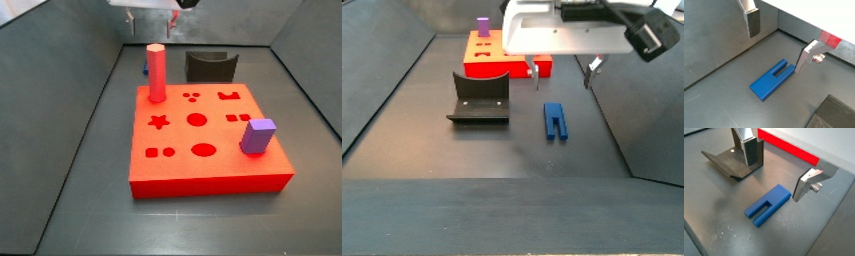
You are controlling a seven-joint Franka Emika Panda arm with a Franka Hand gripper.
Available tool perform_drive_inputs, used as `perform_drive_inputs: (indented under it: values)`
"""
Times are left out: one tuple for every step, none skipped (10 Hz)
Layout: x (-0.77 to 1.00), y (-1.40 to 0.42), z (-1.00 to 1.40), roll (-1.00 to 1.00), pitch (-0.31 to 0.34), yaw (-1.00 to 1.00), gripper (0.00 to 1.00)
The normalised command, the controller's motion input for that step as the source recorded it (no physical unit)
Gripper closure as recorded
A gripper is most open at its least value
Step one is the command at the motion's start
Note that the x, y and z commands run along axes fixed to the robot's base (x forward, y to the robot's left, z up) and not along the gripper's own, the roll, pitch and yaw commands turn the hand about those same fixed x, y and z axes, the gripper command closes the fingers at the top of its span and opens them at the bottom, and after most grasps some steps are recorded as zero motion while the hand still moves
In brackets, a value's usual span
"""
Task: Pick up the square-circle object. Move up. Rotate the square-circle object. Place the square-circle object on the fixture. Regrasp the square-circle object. Move to above the board. Insert the square-circle object.
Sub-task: Rotate the square-circle object.
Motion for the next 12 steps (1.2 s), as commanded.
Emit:
perform_drive_inputs:
  values:
    - [0.02,0.0,-1.0,-0.01,-0.025,-0.07,0.0]
    - [0.02,0.0,-1.0,-0.03,-0.035,-0.05,0.0]
    - [0.03,0.0,-1.0,-0.05,-0.04,-0.04,0.0]
    - [0.03,0.01,-1.0,-0.07,-0.04,-0.02,0.0]
    - [0.04,0.01,-1.0,-0.09,-0.043,-0.01,0.0]
    - [0.05,0.01,-0.83,-0.11,-0.044,0.0,0.0]
    - [0.05,0.02,-0.75,-0.12,-0.045,0.01,0.0]
    - [0.05,0.02,-0.62,-0.14,-0.051,0.01,0.0]
    - [0.04,0.02,-0.49,-0.15,-0.063,0.01,0.0]
    - [0.04,0.02,-0.39,-0.16,-0.063,0.01,0.0]
    - [0.04,0.02,-0.3,-0.16,-0.066,0.0,0.0]
    - [0.04,0.02,-0.22,-0.17,-0.069,0.0,0.0]
